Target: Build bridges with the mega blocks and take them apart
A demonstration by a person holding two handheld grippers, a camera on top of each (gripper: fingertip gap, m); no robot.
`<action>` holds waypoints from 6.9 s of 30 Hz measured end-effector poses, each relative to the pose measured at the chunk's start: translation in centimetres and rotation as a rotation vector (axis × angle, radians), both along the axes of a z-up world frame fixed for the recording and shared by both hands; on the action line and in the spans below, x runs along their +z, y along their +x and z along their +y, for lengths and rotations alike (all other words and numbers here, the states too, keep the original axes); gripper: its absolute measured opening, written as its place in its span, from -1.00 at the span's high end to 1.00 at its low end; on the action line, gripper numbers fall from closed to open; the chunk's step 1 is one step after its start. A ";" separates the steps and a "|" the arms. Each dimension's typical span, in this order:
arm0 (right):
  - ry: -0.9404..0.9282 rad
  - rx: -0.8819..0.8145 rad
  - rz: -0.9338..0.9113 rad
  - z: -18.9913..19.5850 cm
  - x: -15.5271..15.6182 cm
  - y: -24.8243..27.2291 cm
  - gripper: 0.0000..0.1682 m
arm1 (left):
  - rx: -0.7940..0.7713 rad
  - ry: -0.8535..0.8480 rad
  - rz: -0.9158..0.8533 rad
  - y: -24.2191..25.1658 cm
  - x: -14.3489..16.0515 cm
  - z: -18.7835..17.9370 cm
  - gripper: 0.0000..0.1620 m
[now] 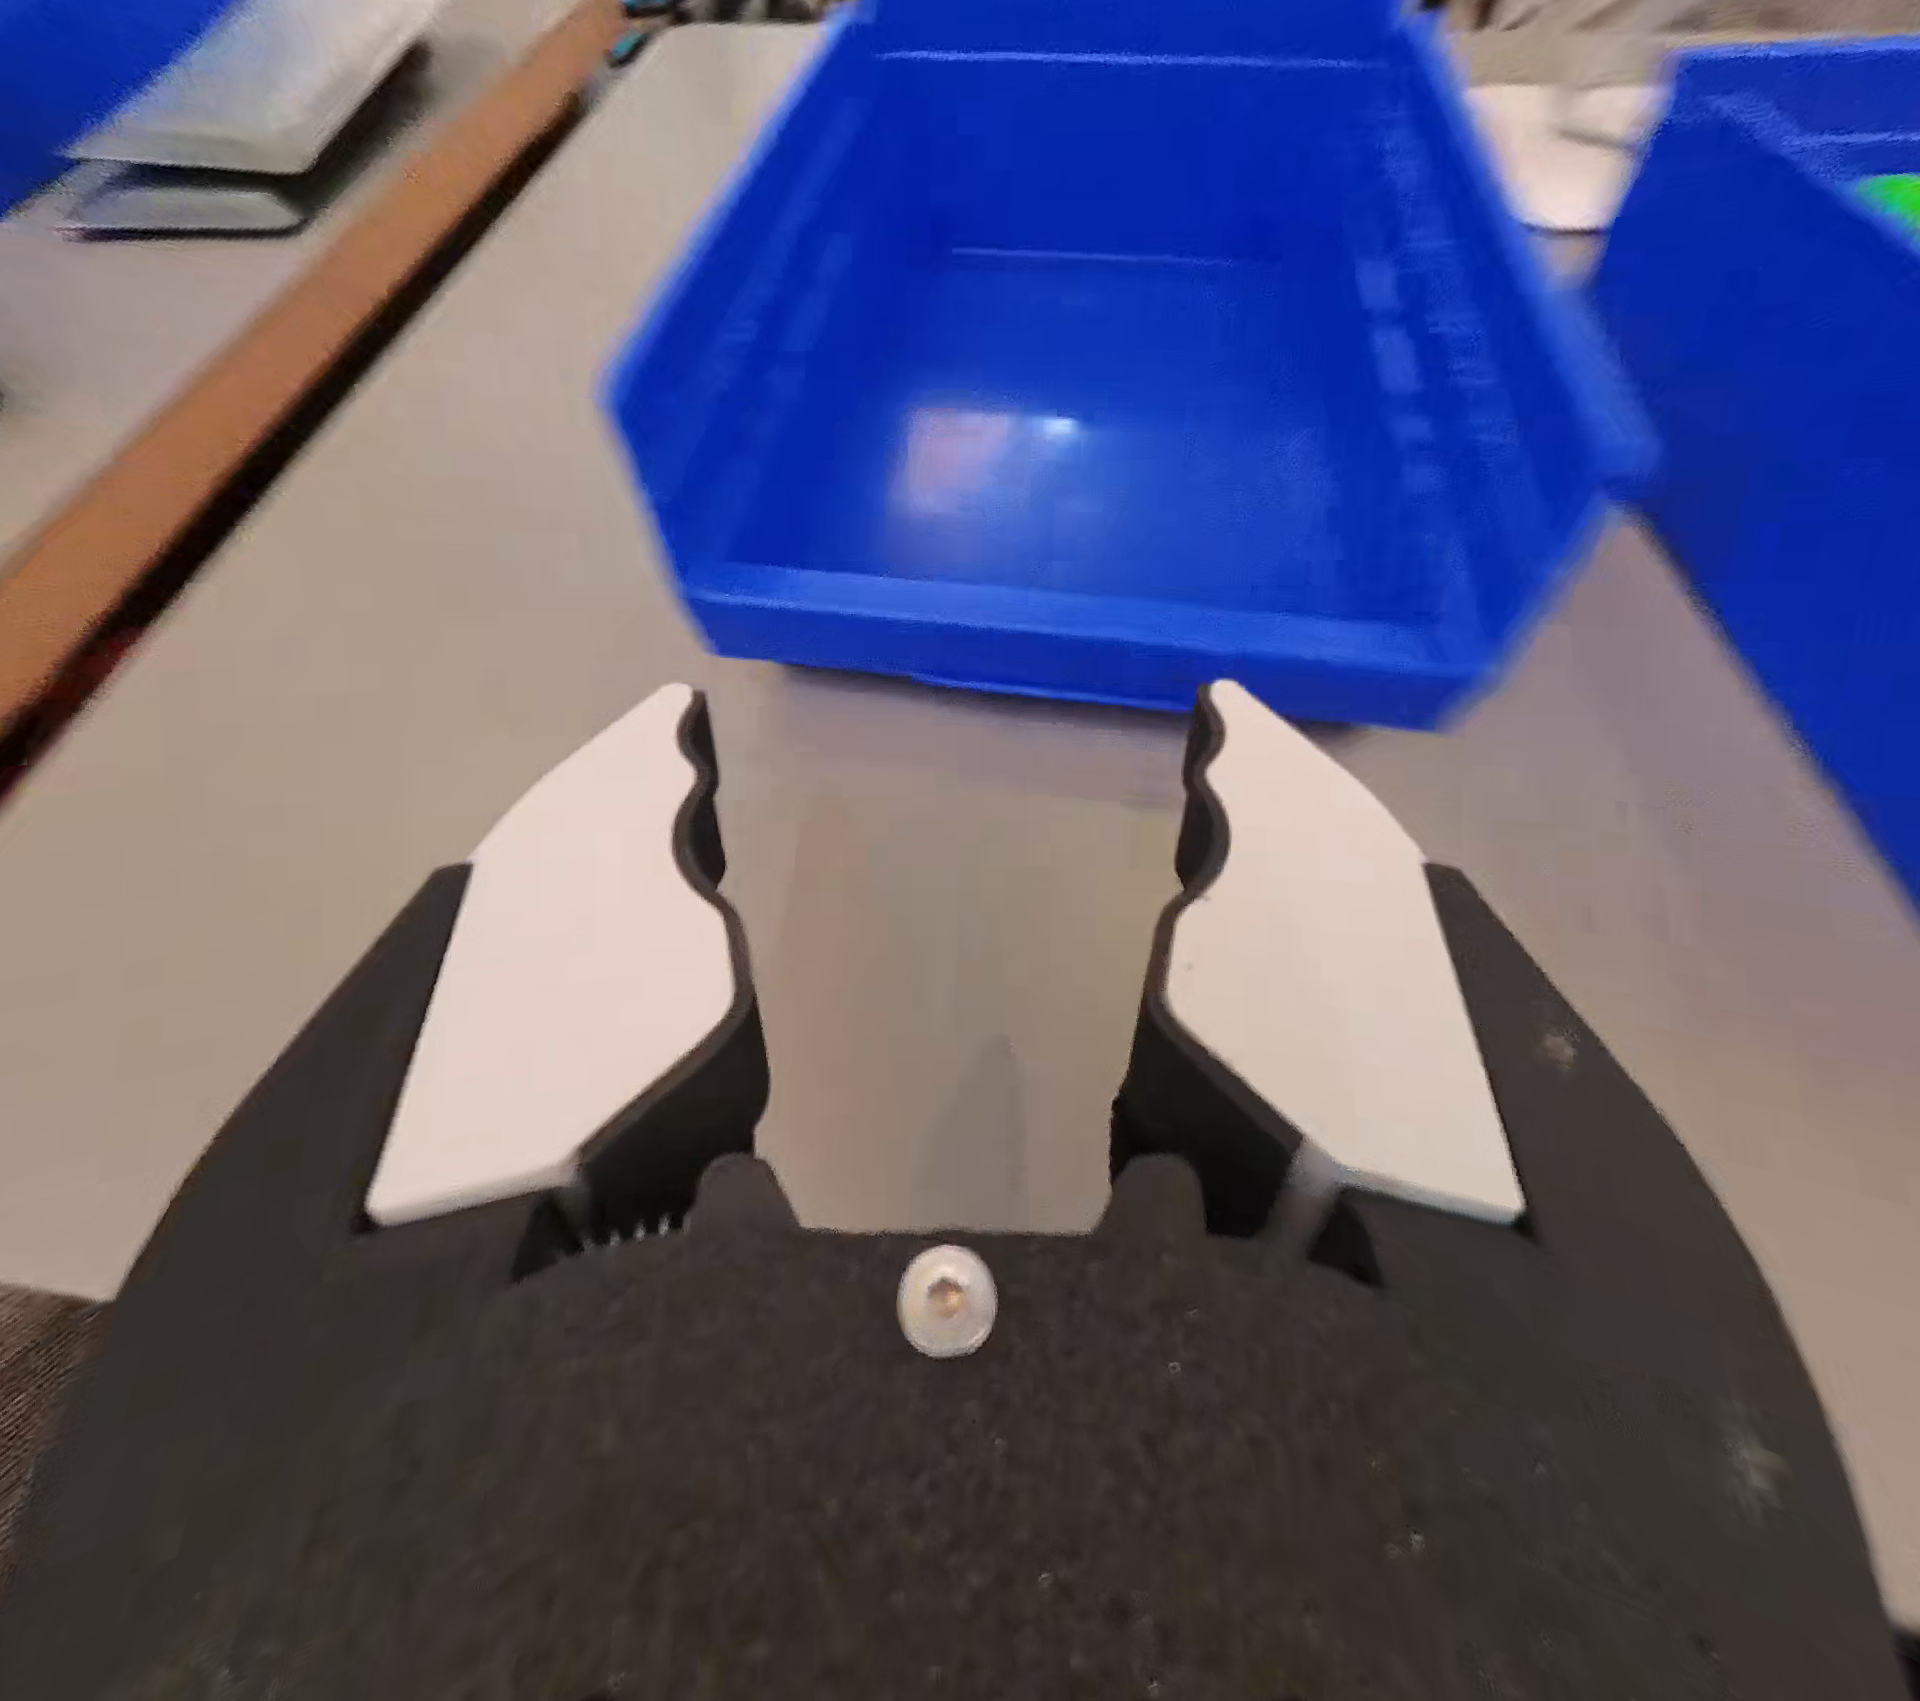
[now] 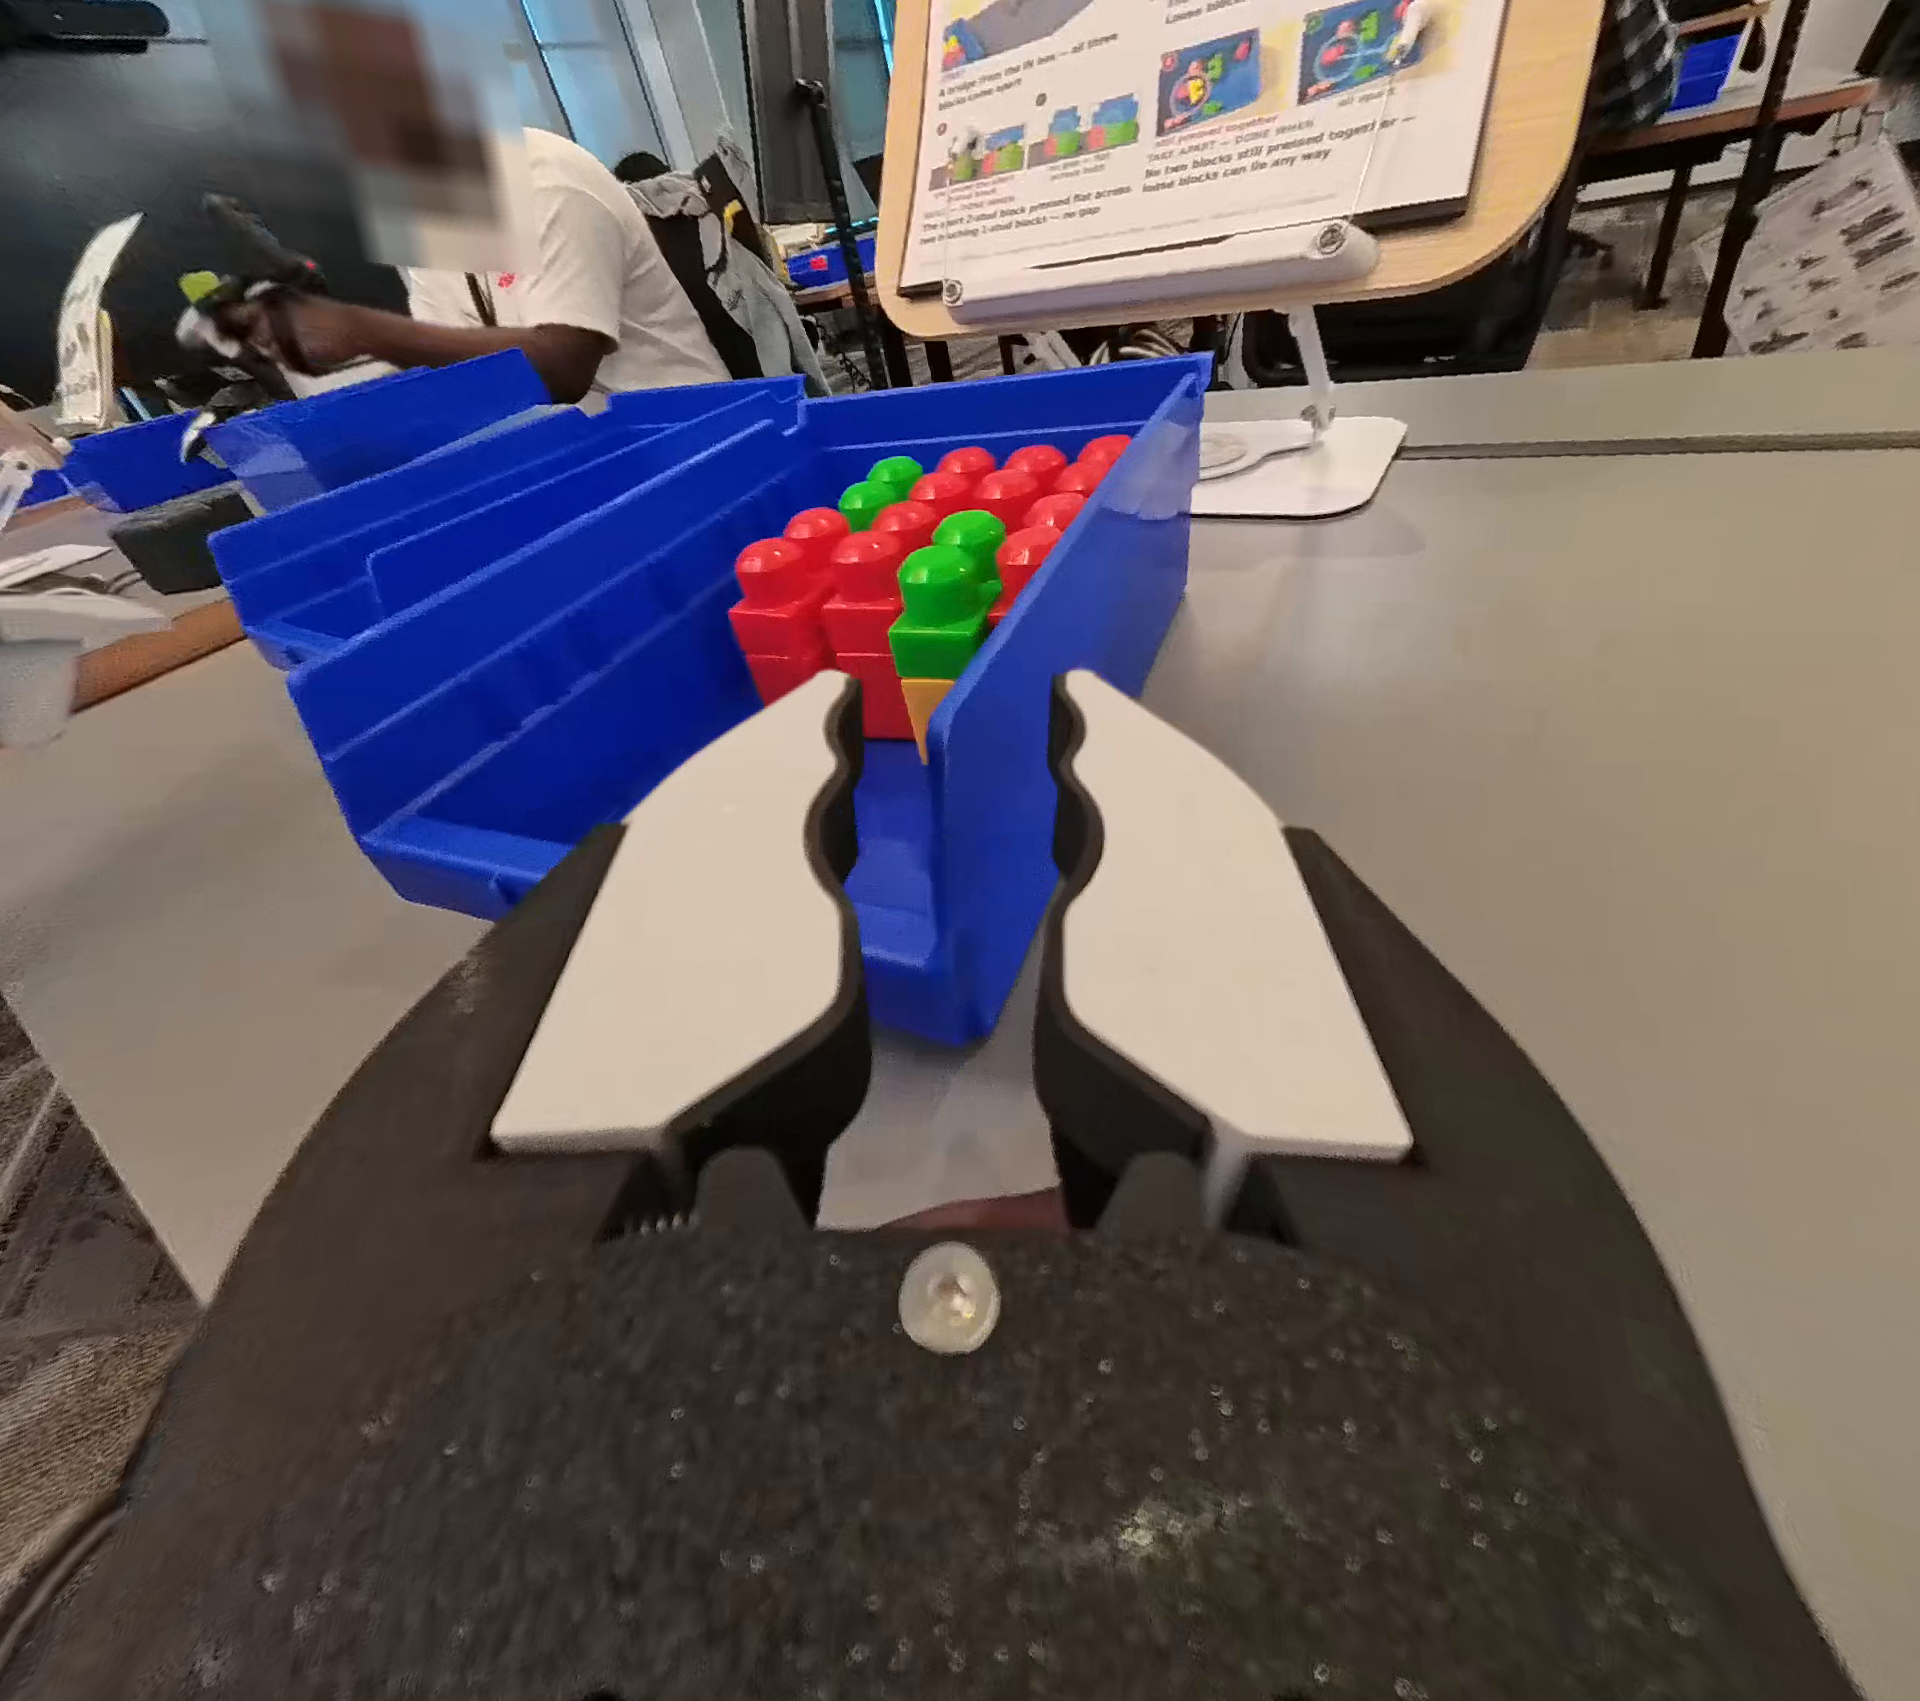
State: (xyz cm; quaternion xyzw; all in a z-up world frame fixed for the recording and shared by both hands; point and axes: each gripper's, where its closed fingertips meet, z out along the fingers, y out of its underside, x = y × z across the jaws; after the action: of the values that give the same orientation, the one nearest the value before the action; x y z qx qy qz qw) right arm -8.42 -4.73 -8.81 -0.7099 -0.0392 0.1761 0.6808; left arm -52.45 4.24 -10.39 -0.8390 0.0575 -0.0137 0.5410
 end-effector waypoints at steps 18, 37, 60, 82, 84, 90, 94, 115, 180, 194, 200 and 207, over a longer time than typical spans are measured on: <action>0.041 0.004 -0.066 -0.1 0.3 -0.8 0.67 | -0.121 -0.121 -0.190 -2.5 -3.0 12.8 0.93; -0.151 0.269 -0.314 -3.8 -2.5 -25.8 1.00 | 0.060 -0.062 -0.234 -1.6 -3.0 -9.9 0.92; 0.026 0.487 -0.201 -12.4 -0.6 -24.9 0.34 | 0.067 0.021 -0.280 1.0 -2.9 -13.7 0.92; 0.411 -0.220 -0.230 -6.1 20.6 -6.3 0.90 | -0.115 0.642 -0.288 19.0 21.6 -8.8 0.94; 0.363 -0.280 -0.255 -5.5 21.5 -0.7 0.89 | -0.174 0.625 -0.332 25.0 22.7 -7.2 0.94; 0.225 -0.541 -0.309 -4.9 21.2 16.5 0.94 | -0.310 0.464 -0.440 44.0 19.2 -3.2 0.94; 0.068 -0.562 -0.255 -2.9 15.0 25.2 0.95 | -0.295 0.285 -0.433 52.8 12.0 -1.8 0.95; -0.289 -0.532 -0.013 -1.0 -2.6 35.4 0.90 | -0.332 0.071 -0.129 60.5 -0.3 -2.5 0.53; -0.190 -0.202 -0.079 17.1 1.7 -27.8 0.94 | 0.045 0.030 -0.190 -2.2 3.0 9.8 0.96; -0.246 0.108 -0.132 16.0 -1.7 -31.1 0.50 | 0.033 0.056 -0.223 -6.7 -0.7 11.1 0.42; -0.388 0.478 -0.405 8.1 -2.7 -21.9 0.24 | -0.193 0.059 -0.300 -2.5 3.1 4.1 0.24; -0.381 0.243 -0.307 5.3 -3.4 -5.5 0.18 | -0.559 -0.114 -0.402 13.1 0.9 -3.0 0.09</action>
State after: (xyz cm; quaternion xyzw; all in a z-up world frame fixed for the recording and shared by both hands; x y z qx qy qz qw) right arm -13.91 0.58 -12.23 -0.8336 -0.1929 0.1513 0.4949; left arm -39.32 1.28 -9.46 -0.8002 0.1764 -0.3293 0.4692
